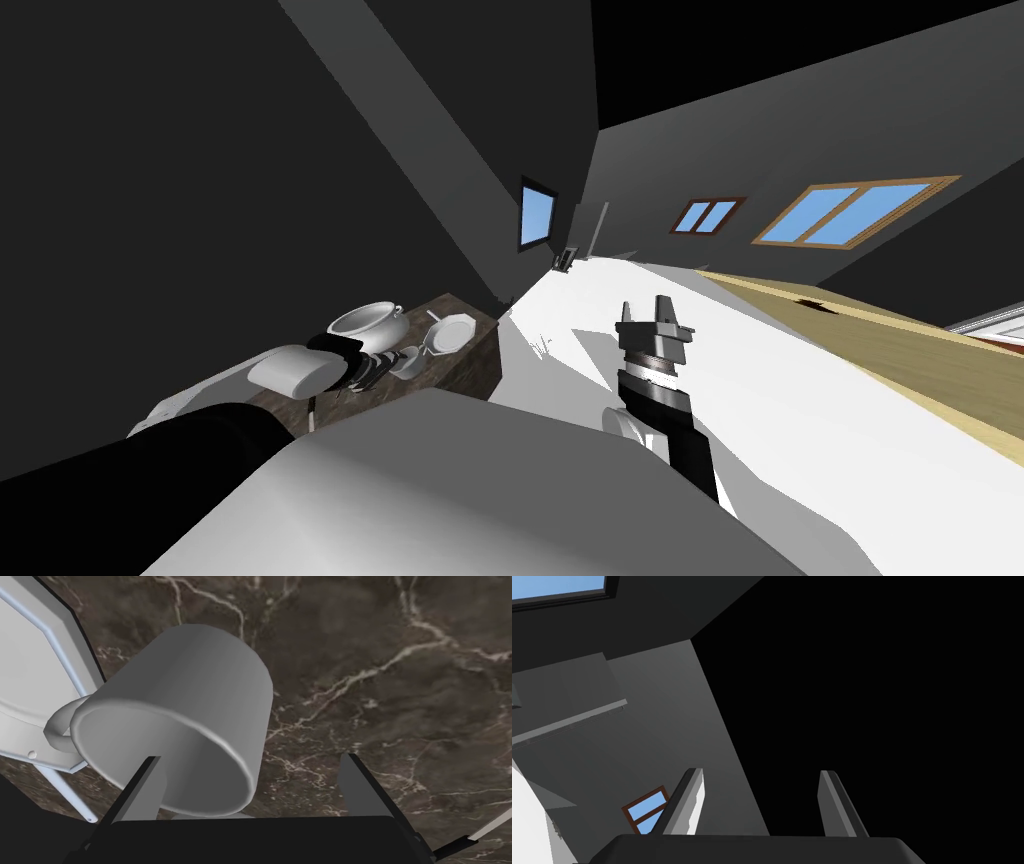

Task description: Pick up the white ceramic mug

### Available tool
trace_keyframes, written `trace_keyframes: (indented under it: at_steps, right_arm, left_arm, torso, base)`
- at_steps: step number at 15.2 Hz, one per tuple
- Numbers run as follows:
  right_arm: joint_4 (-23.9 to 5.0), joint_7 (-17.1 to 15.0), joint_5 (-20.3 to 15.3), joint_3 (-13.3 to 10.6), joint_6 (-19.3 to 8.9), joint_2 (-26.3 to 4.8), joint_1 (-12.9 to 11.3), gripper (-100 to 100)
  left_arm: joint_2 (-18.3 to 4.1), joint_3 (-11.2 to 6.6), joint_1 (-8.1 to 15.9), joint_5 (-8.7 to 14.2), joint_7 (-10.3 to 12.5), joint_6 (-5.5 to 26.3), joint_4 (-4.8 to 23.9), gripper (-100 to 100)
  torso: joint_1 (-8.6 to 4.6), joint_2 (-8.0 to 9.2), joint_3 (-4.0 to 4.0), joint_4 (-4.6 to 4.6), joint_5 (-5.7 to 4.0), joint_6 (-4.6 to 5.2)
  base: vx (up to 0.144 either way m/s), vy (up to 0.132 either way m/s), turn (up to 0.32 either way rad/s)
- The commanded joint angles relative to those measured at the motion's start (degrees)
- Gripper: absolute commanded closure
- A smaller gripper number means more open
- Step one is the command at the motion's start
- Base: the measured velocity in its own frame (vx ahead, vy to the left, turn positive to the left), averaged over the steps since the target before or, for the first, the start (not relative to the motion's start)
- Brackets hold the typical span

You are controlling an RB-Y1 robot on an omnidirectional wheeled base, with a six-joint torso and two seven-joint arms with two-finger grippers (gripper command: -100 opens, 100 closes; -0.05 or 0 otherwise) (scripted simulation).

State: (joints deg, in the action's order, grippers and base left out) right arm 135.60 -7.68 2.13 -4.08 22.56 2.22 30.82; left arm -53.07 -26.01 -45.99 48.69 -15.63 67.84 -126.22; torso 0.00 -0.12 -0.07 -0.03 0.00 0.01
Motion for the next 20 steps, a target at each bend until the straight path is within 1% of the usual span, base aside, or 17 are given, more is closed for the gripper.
trace_keyframes:
  at_steps: [1,2,3,5,6,9,10,11,14,15,16,20]
  right_arm:
    - [0.0,0.0,0.0,0.0,0.0,0.0,0.0,0]
    - [0.0,0.0,0.0,0.0,0.0,0.0,0.0,0]
    - [0.0,0.0,0.0,0.0,0.0,0.0,0.0,0]
    - [0.0,0.0,0.0,0.0,0.0,0.0,0.0,0]
    - [0.0,0.0,0.0,0.0,0.0,0.0,0.0,0]
    - [0.0,0.0,0.0,0.0,0.0,0.0,0.0,0]
    - [0.0,0.0,0.0,0.0,0.0,0.0,0.0,0]
    - [0.0,0.0,0.0,0.0,0.0,0.0,0.0,0]
    - [0.0,0.0,0.0,0.0,0.0,0.0,0.0,0]
    - [0.0,0.0,0.0,0.0,0.0,0.0,0.0,0]
    - [0.0,0.0,0.0,0.0,0.0,0.0,0.0,0]
    - [0.0,0.0,0.0,0.0,0.0,0.0,0.0,0]
  left_arm:
    - [-0.8,-0.49,-0.1,1.1,-0.1,2.0,0.2,-100]
    - [-1.4,-0.99,-0.4,2.1,-0.2,3.7,0.3,-100]
    - [-1.4,-0.99,-0.4,2.1,-0.2,3.7,0.3,-100]
    - [-2.5,-1.80,-0.8,3.7,-0.4,6.5,0.5,-100]
    - [-2.5,-1.80,-0.8,3.7,-0.4,6.5,0.5,-100]
    - [-3.4,-2.48,-1.2,5.1,-0.6,8.8,0.6,-100]
    - [-3.1,-2.27,-1.1,4.6,-0.5,7.9,0.6,-100]
    - [-2.4,-1.03,-0.6,3.7,-1.0,7.0,2.2,-100]
    - [-1.3,0.95,0.2,2.0,-1.7,5.1,4.7,-100]
    - [-1.7,0.10,-0.2,2.7,-1.5,5.9,3.7,-100]
    - [-1.6,0.28,-0.2,2.5,-1.6,5.7,3.9,100]
    - [-1.6,0.29,-0.3,2.5,-1.6,5.8,3.9,100]
  torso:
    - [0.00,0.00,0.00,0.00,0.00,0.00]
    - [0.00,0.00,0.00,0.00,0.00,-0.01]
    - [-0.01,0.00,0.00,0.00,0.00,-0.01]
    - [-0.01,0.01,0.00,0.00,0.00,0.00]
    - [-0.01,0.00,0.00,0.00,0.00,0.01]
    - [-0.01,0.01,0.01,0.00,0.00,-0.01]
    - [-0.01,0.01,0.01,0.00,0.00,-0.01]
    - [-0.01,0.03,0.02,0.01,0.00,-0.02]
    - [0.00,0.15,0.08,0.03,0.02,-0.01]
    - [0.00,0.17,0.10,0.04,0.02,-0.02]
    - [0.00,0.17,0.10,0.04,0.01,-0.03]
    - [-0.02,0.07,0.06,0.06,0.03,0.04]
  base:
    - [0.020,0.003,-0.075]
    - [0.020,0.002,-0.071]
    - [0.019,0.002,-0.065]
    - [0.020,0.001,-0.101]
    - [0.018,0.004,-0.086]
    - [0.019,0.004,-0.057]
    - [0.011,0.004,-0.030]
    - [-0.002,0.001,-0.070]
    - [-0.020,0.002,-0.108]
    - [-0.014,0.002,-0.023]
    - [0.000,0.000,0.000]
    - [-0.001,0.001,0.006]
